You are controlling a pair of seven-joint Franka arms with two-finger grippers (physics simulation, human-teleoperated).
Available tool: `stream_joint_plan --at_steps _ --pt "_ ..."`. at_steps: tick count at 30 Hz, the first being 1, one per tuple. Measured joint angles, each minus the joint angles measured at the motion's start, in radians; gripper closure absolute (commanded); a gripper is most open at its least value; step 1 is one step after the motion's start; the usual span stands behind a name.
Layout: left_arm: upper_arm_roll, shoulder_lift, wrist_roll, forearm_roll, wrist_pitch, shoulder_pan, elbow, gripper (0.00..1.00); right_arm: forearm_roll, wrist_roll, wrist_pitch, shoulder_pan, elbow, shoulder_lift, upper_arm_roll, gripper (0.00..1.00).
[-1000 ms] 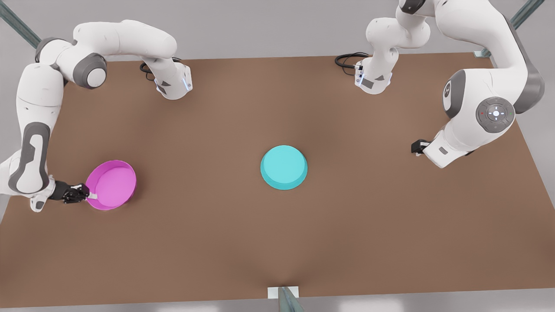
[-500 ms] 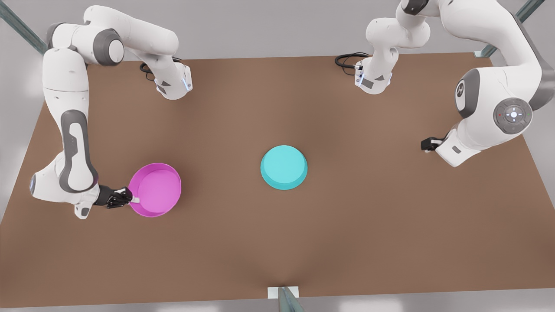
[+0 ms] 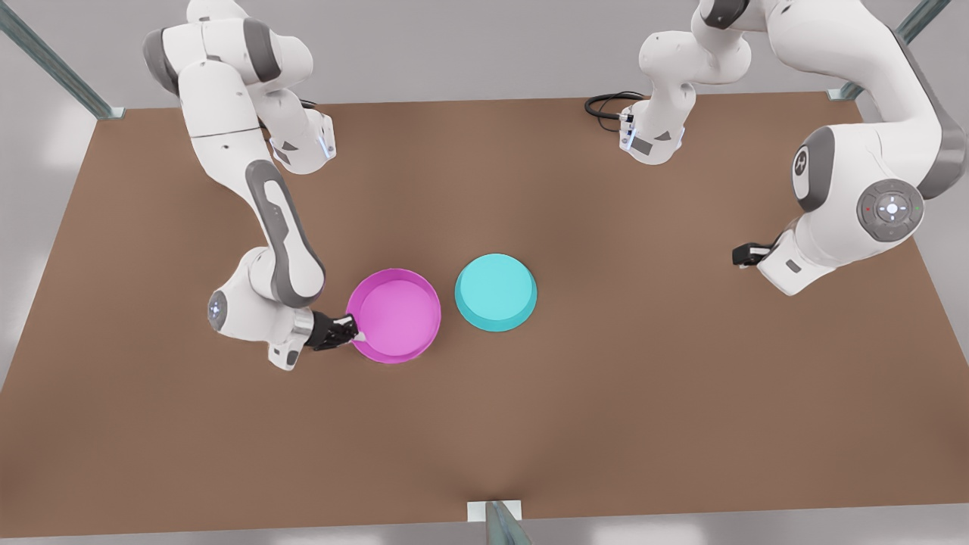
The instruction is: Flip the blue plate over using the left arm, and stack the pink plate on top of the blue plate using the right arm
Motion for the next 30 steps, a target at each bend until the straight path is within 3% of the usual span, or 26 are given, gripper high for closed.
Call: stream_joint_plan --at_steps 7,11,22,24,28,30 --pt "0.0 0.002 0.0 -0.001 0.002 0.0 0.0 0.0 0.034 0.083 0.059 0.132 -0.058 -0.039 -0.005 0.79" --pt "0.0 0.004 0.0 -0.001 0.008 0.0 0.0 0.0 0.104 0.149 0.1 0.287 -0.059 -0.033 -0.069 0.79" --pt "0.0 0.016 0.0 -0.001 0.008 0.0 0.0 0.0 0.19 0.27 0.215 0.522 -0.094 -0.015 -0.105 0.79" --pt "0.0 0.016 0.0 -0.001 0.009 0.0 0.0 0.0 0.187 0.324 0.211 0.525 -0.09 -0.013 -0.108 0.61" --pt "0.0 0.016 0.0 -0.001 0.009 0.0 0.0 0.0 0.18 0.359 0.217 0.534 -0.082 -0.008 -0.11 0.0" --pt "0.0 0.017 0.0 -0.001 0.009 0.0 0.0 0.0 0.179 0.359 0.219 0.534 -0.082 -0.007 -0.11 0.0"
